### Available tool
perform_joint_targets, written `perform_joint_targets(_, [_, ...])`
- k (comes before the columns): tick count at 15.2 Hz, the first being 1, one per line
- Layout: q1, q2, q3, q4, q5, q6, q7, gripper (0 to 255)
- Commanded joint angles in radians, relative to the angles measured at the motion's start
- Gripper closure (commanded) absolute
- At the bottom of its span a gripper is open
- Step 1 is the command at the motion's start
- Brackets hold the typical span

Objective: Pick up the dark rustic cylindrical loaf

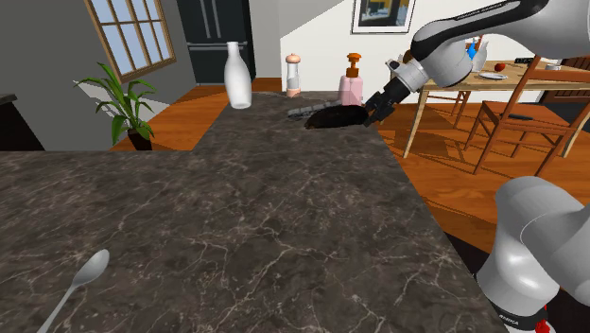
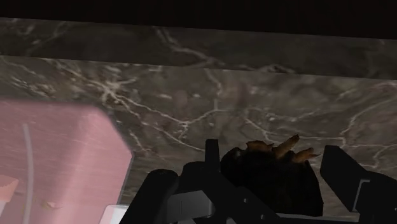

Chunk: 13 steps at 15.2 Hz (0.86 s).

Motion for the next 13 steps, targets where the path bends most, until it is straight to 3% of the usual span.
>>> perform_joint_targets(1, [-0.019, -0.010, 0.026, 0.013, -0.014, -0.018, 0.024, 255])
perform_joint_targets(13, [-0.065, -0.034, 0.100, 0.104, -0.058, -0.117, 0.117, 255])
